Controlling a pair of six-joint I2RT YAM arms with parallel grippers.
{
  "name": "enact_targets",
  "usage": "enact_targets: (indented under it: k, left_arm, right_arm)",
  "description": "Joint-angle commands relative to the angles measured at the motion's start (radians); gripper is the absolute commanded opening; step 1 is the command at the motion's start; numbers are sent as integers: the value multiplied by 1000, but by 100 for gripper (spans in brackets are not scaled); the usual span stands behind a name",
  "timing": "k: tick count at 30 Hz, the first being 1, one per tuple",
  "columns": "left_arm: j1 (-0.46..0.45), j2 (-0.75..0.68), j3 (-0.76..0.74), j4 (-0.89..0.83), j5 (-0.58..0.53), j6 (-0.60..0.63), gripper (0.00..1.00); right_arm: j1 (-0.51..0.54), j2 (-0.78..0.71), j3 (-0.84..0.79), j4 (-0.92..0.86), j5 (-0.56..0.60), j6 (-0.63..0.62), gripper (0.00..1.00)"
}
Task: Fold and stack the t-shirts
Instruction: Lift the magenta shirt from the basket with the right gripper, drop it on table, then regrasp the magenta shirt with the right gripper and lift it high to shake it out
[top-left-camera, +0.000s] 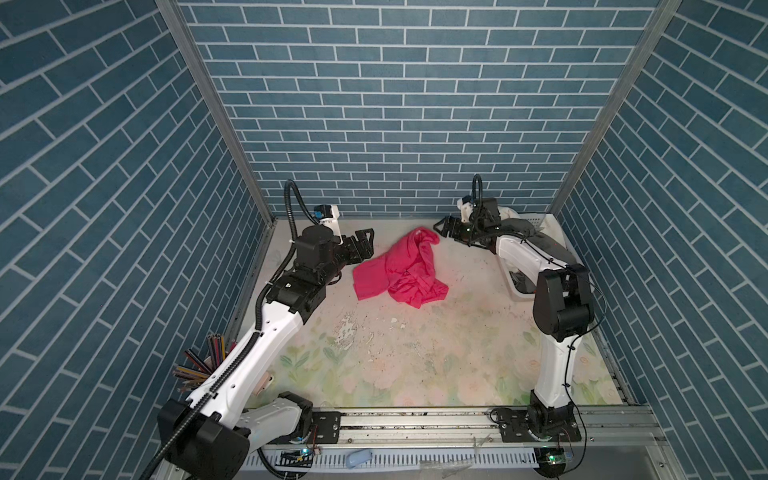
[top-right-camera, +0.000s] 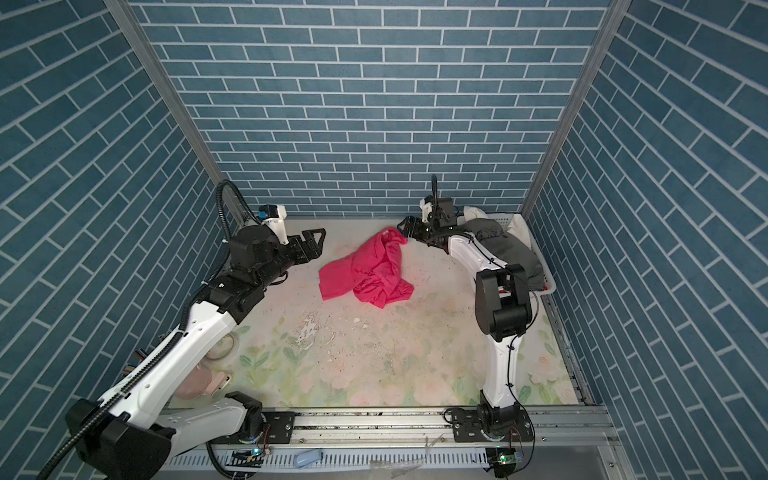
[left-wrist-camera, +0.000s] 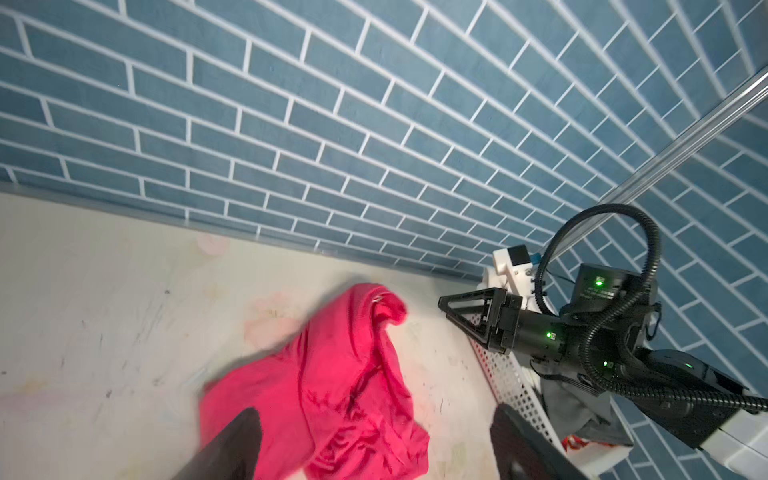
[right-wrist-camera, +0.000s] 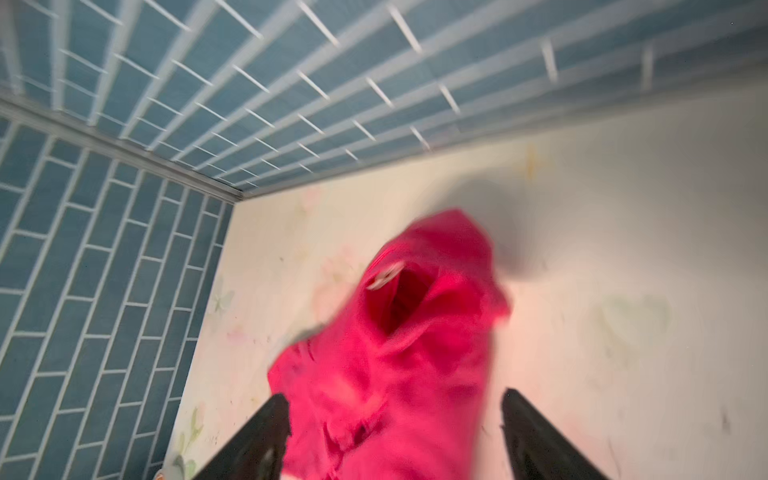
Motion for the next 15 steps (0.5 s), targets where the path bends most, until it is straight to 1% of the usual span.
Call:
enact_targets:
  k: [1,5,8,12,15]
  left_arm:
    - [11,15,-46,-15,65,-25,88]
    - [15,63,-108,17,125,-55,88]
    - [17,112,-124,27,177,-78,88]
    - [18,142,-135,40,219,-98,88]
    - [18,134,-160,62,225,-113,88]
  right_arm:
    - [18,-202,-84,33,75,-56,91]
    - [94,-297,-297,52,187,-92,94]
    - [166,-295,-389,77,245,-99,94]
    - [214,-223,-428,115,272,-68,94]
    - [247,-150,-381,126,298,-74,92]
